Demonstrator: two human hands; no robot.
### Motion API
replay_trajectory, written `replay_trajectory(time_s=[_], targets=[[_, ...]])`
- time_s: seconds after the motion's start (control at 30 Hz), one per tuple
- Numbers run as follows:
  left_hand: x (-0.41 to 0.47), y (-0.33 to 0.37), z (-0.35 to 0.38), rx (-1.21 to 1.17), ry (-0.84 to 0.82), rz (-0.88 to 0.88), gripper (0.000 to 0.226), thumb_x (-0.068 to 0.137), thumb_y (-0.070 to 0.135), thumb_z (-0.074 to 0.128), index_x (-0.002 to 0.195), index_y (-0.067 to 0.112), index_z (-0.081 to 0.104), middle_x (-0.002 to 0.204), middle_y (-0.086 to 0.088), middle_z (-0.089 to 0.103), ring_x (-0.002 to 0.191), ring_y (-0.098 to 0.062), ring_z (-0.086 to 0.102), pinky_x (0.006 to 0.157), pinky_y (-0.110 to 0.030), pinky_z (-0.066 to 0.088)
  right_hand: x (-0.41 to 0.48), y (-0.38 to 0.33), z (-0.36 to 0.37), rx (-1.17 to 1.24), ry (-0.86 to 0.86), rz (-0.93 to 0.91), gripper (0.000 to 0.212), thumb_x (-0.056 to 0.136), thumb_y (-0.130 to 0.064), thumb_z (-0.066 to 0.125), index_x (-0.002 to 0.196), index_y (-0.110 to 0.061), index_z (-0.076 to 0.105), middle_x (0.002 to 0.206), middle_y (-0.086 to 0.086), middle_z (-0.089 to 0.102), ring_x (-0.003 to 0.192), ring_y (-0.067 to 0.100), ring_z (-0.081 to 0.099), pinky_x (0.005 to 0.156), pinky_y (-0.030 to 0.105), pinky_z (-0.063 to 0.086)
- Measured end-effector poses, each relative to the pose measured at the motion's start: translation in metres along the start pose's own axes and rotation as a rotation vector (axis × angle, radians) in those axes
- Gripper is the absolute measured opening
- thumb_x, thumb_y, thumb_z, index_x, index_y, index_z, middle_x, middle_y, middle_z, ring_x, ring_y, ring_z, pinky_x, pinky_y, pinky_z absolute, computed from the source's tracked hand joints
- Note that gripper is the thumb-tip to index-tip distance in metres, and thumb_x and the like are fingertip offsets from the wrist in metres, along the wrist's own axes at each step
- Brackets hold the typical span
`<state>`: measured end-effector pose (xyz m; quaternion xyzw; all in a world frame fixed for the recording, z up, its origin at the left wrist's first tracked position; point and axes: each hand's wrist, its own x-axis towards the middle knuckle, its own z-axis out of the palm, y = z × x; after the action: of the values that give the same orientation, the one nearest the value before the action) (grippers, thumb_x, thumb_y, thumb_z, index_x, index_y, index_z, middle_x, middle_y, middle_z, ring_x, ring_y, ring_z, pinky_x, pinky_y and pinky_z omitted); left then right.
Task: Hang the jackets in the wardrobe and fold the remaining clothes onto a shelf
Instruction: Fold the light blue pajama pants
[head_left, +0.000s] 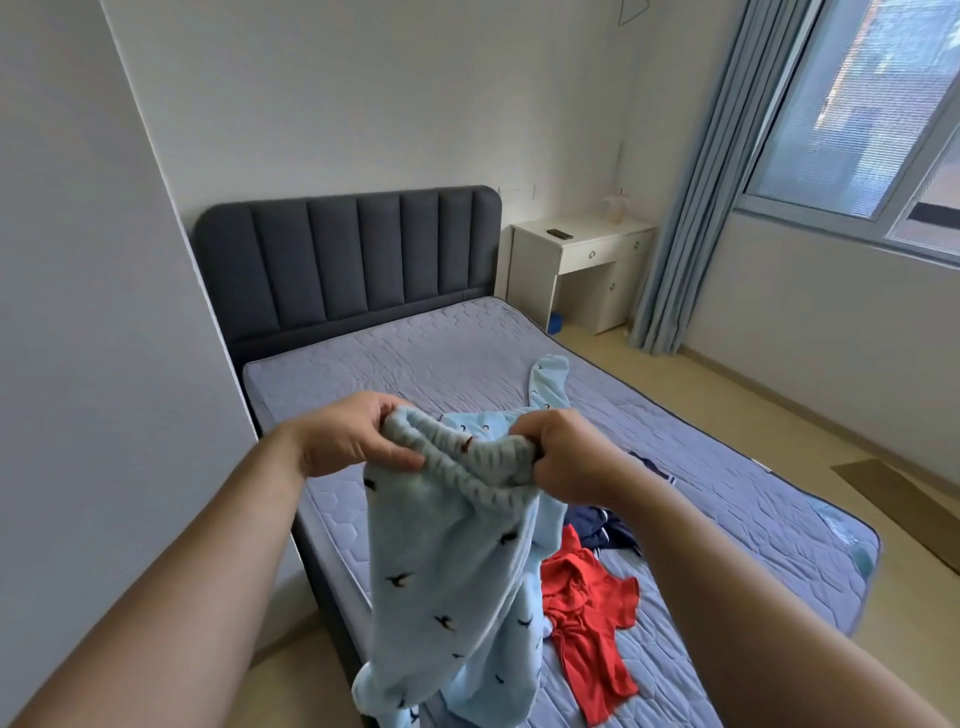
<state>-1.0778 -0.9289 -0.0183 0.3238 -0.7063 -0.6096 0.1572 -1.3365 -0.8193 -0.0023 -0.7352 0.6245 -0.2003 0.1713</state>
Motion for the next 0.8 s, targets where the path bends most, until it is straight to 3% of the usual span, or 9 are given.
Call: replay_trajectory(time_s=[0.13, 0.23, 0.3, 0.37, 0.5, 0.57, 0.63, 0.7, 0.8], targets=[[0.007, -0.018, 0.012, -0.046, 0.021, -0.023, 0.042, 0.074, -0.009, 0.079, 0.114, 0.002, 0.071, 0.119, -0.011, 0.072, 0.11, -0.026, 0.068, 0.099, -0.037, 0.055, -0.009, -0.025, 0.007, 0.004, -0.058, -0.175, 0.03, 0.06, 0.011, 0.045, 0.069, -0.009, 0.065, 0.077, 0.001, 0.064, 0.076, 0.025, 0.057, 0.069, 0.04, 0.052], [0.01, -0.027, 0.017, 0.033, -0.072, -0.035, 0.037, 0.073, -0.012, 0.081, 0.106, 0.003, 0.074, 0.143, 0.008, 0.059, 0.125, -0.019, 0.062, 0.099, -0.037, 0.055, -0.019, -0.042, 0.006, -0.069, -0.128, -0.299, 0.041, 0.062, 0.011, 0.05, 0.051, -0.028, 0.044, 0.066, -0.009, 0.048, 0.069, 0.02, 0.048, 0.062, 0.034, 0.046], [0.012, -0.031, 0.021, 0.095, -0.167, -0.008, 0.032, 0.069, -0.008, 0.083, 0.098, -0.002, 0.072, 0.144, 0.01, 0.056, 0.124, -0.018, 0.062, 0.091, -0.035, 0.056, -0.025, -0.05, 0.005, -0.172, -0.169, -0.375, 0.046, 0.065, 0.011, 0.052, 0.053, -0.029, 0.034, 0.067, -0.008, 0.043, 0.069, 0.018, 0.044, 0.062, 0.035, 0.044], [0.015, -0.034, 0.028, 0.121, -0.242, 0.007, 0.031, 0.065, -0.004, 0.082, 0.094, 0.003, 0.072, 0.146, 0.01, 0.053, 0.125, -0.015, 0.06, 0.086, -0.031, 0.056, -0.029, -0.053, 0.006, -0.239, -0.204, -0.403, 0.041, 0.068, 0.009, 0.055, 0.06, -0.028, 0.038, 0.071, -0.007, 0.043, 0.072, 0.018, 0.044, 0.064, 0.038, 0.046], [0.018, -0.035, 0.041, 0.174, -0.168, 0.061, 0.026, 0.057, 0.009, 0.083, 0.08, 0.019, 0.075, 0.158, 0.029, 0.03, 0.142, 0.003, 0.036, 0.097, -0.028, 0.052, -0.03, -0.049, 0.006, -0.345, -0.276, -0.337, 0.032, 0.075, 0.005, 0.058, 0.069, -0.026, 0.05, 0.082, -0.001, 0.057, 0.081, 0.023, 0.054, 0.07, 0.042, 0.052], [0.022, -0.034, 0.047, 0.202, -0.168, 0.105, 0.022, 0.059, 0.007, 0.081, 0.075, 0.017, 0.072, 0.155, 0.029, 0.037, 0.14, 0.005, 0.04, 0.095, -0.024, 0.051, -0.03, -0.045, 0.006, -0.361, -0.284, -0.313, 0.029, 0.077, 0.003, 0.058, 0.07, -0.024, 0.052, 0.083, -0.002, 0.057, 0.081, 0.021, 0.054, 0.072, 0.041, 0.052], [0.027, -0.033, 0.053, 0.248, -0.186, 0.112, 0.021, 0.063, 0.005, 0.08, 0.073, 0.018, 0.067, 0.137, 0.022, 0.059, 0.12, 0.001, 0.059, 0.084, -0.022, 0.052, -0.031, -0.04, 0.005, -0.383, -0.28, -0.3, 0.028, 0.077, 0.002, 0.059, 0.07, -0.024, 0.052, 0.083, -0.003, 0.055, 0.08, 0.021, 0.054, 0.07, 0.04, 0.052], [0.032, -0.033, 0.055, 0.334, -0.137, 0.097, 0.022, 0.066, 0.01, 0.082, 0.075, 0.022, 0.065, 0.102, 0.009, 0.07, 0.09, -0.008, 0.065, 0.081, -0.036, 0.059, -0.032, -0.035, 0.002, -0.393, -0.284, -0.276, 0.029, 0.077, 0.0, 0.058, 0.069, -0.026, 0.049, 0.082, -0.002, 0.055, 0.079, 0.024, 0.056, 0.067, 0.04, 0.052], [0.037, -0.034, 0.054, 0.411, -0.09, 0.054, 0.023, 0.074, 0.016, 0.083, 0.085, 0.024, 0.065, 0.088, -0.012, 0.068, 0.08, -0.018, 0.064, 0.086, -0.054, 0.058, -0.032, -0.026, -0.003, -0.421, -0.269, -0.245, 0.024, 0.079, -0.004, 0.057, 0.069, -0.025, 0.052, 0.082, -0.001, 0.056, 0.077, 0.022, 0.054, 0.061, 0.034, 0.047]])
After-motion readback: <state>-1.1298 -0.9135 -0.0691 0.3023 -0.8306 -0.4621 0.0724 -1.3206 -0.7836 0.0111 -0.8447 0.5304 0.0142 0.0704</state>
